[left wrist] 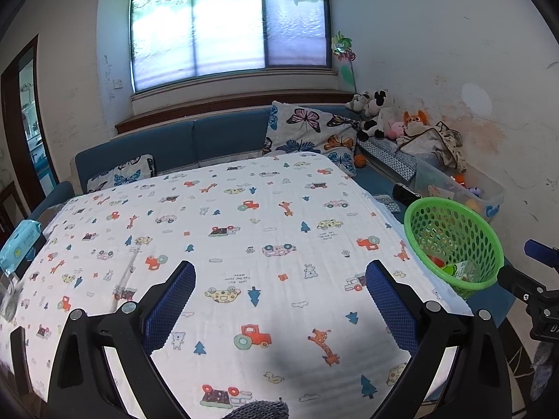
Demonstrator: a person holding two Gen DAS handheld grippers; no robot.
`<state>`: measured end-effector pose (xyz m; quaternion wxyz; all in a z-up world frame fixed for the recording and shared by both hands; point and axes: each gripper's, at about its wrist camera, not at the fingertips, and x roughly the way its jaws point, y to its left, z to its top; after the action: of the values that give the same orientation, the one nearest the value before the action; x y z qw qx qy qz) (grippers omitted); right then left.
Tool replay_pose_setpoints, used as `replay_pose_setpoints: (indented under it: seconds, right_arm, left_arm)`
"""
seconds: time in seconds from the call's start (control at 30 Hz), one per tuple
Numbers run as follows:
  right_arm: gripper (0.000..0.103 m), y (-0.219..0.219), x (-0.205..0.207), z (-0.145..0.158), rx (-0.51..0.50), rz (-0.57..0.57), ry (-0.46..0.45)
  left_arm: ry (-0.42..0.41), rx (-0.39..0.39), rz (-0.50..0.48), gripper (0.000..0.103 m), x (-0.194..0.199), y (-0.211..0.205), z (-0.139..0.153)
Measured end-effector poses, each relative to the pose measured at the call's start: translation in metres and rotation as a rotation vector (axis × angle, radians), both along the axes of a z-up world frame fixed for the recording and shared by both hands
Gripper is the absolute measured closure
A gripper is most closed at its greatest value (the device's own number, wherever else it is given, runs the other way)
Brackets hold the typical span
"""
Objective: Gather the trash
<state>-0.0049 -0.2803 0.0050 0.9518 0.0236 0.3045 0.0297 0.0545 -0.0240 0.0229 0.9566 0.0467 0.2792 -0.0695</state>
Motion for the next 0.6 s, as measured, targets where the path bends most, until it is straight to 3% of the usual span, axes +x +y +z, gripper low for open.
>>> replay_pose_setpoints:
  seconds: [0.6]
  right_arm:
    - [0.004, 0.0028, -0.0003, -0.0025, 0.003, 0.005, 0.003]
  left_arm:
    - [-0.003, -0.003, 0.018, 0.008, 0.0003, 0.0054, -0.0006]
